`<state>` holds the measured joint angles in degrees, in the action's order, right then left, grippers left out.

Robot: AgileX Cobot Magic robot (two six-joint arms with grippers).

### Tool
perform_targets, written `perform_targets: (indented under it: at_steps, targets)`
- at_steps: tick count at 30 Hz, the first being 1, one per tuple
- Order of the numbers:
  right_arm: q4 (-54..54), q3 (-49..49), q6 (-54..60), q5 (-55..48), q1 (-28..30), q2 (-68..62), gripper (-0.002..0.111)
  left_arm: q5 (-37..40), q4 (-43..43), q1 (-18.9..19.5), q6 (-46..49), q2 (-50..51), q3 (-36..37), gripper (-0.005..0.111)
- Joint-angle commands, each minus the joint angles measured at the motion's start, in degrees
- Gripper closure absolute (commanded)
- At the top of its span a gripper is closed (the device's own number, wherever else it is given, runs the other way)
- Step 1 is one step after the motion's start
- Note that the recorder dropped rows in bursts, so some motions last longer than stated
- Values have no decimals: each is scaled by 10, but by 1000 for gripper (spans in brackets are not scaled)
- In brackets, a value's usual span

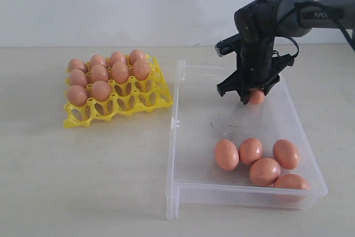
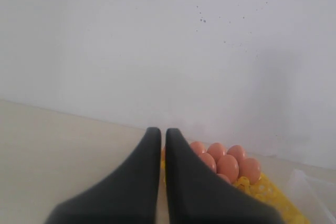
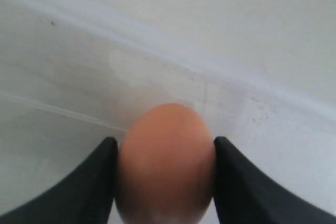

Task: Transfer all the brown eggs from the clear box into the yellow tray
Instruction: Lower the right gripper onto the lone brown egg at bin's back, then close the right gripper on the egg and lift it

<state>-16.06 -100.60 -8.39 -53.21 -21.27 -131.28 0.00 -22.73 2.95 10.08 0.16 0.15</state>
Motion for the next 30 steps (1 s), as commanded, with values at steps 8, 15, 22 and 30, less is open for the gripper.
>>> perform_targets:
  at_steps: [8, 15, 22, 30]
  targets:
    - [106, 0, 0, 128, 0, 84, 109, 0, -2, -2, 5, -2, -2, 103]
    - [150, 0, 56, 136, 0, 132, 109, 0, -2, -2, 5, -2, -2, 103]
    - [417, 54, 285, 234, -9, 178, 109, 0, -2, -2, 5, -2, -2, 103]
    - [753, 230, 652, 483, -61, 214, 109, 0, -2, -2, 5, -2, -2, 103]
